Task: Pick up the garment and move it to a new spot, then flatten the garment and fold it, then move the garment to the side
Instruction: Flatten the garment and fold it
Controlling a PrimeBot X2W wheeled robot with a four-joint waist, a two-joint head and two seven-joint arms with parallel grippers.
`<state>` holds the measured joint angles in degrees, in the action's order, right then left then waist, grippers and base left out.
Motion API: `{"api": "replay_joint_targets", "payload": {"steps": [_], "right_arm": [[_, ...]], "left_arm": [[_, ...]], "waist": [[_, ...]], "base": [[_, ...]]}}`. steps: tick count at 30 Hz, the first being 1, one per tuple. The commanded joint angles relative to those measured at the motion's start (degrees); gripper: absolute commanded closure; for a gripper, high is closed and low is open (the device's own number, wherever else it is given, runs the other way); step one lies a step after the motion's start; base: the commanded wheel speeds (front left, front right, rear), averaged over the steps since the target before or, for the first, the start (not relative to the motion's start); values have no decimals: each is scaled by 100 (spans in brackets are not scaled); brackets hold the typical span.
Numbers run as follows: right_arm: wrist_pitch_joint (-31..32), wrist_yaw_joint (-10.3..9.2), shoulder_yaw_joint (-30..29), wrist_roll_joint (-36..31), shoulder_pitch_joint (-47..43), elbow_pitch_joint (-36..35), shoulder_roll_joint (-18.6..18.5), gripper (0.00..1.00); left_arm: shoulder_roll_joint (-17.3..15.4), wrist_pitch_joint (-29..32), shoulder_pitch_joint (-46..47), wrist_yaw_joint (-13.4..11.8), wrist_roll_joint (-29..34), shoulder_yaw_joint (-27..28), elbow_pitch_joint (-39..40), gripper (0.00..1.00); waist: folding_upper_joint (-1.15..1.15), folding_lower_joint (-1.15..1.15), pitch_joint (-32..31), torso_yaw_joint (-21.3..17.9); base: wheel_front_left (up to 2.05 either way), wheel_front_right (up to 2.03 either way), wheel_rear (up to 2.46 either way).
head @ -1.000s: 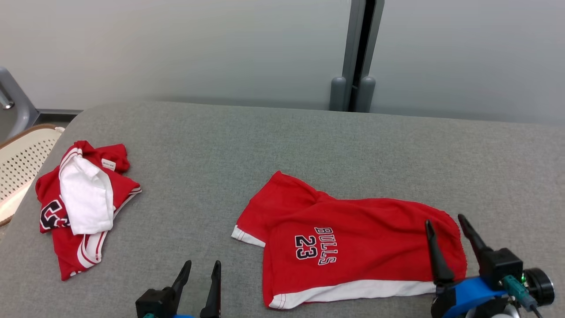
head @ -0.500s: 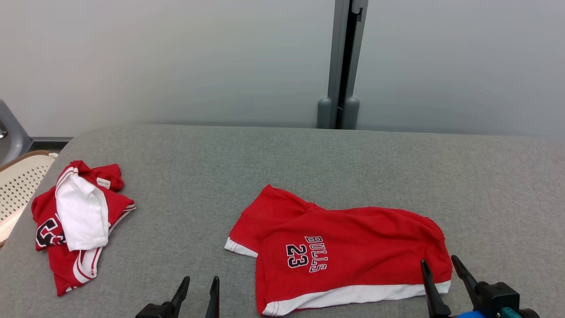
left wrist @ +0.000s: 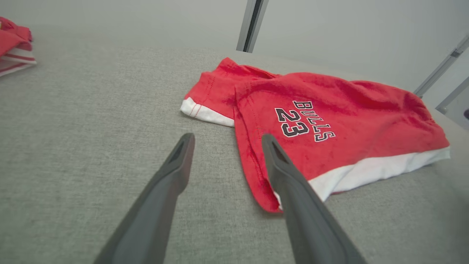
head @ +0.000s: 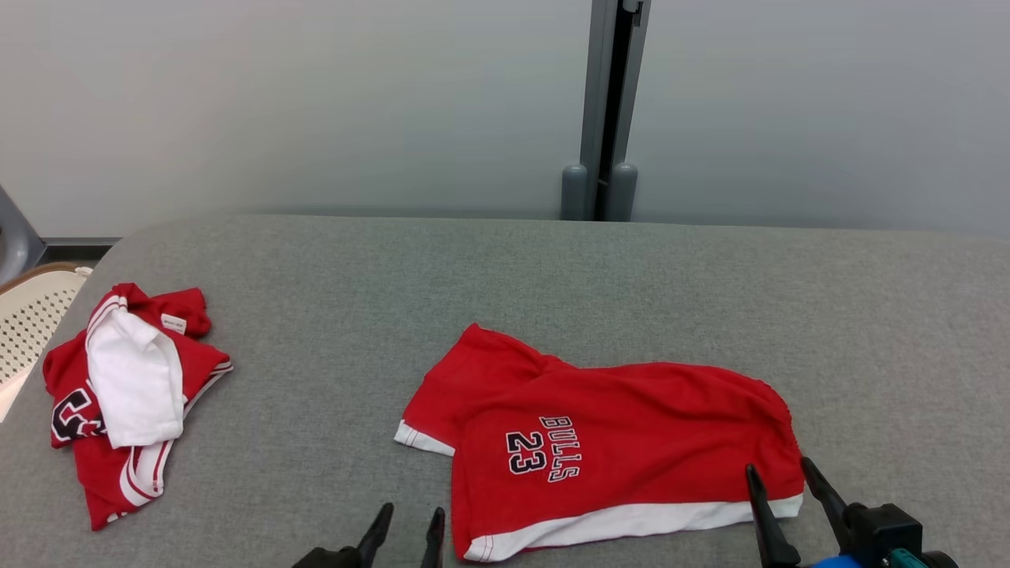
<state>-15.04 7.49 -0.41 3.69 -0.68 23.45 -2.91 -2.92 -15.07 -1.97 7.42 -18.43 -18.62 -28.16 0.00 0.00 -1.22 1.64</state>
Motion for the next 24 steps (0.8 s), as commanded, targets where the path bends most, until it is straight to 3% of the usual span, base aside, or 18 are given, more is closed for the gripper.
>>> {"api": "replay_joint_targets", "payload": {"steps": [1, 13, 24], "right_arm": [[-20, 0, -7, 16, 27, 19, -2, 0], [-20, 0, -149, -166, 125, -37, -2, 0], [-20, 0, -115, -141, 165, -19, -2, 0]], "left_arm": [[0, -15, 110, 10, -71, -100, -50, 0], [-50, -16, 396, 10, -978, -1331, -801, 0], [-150, -1, 545, 10, -1301, -1697, -1208, 0]], "waist": [[0, 0, 23, -18], [0, 0, 225, -286], [0, 0, 236, -317]], "base": [[0, 0, 0], [0, 0, 0], [0, 0, 0]]}}
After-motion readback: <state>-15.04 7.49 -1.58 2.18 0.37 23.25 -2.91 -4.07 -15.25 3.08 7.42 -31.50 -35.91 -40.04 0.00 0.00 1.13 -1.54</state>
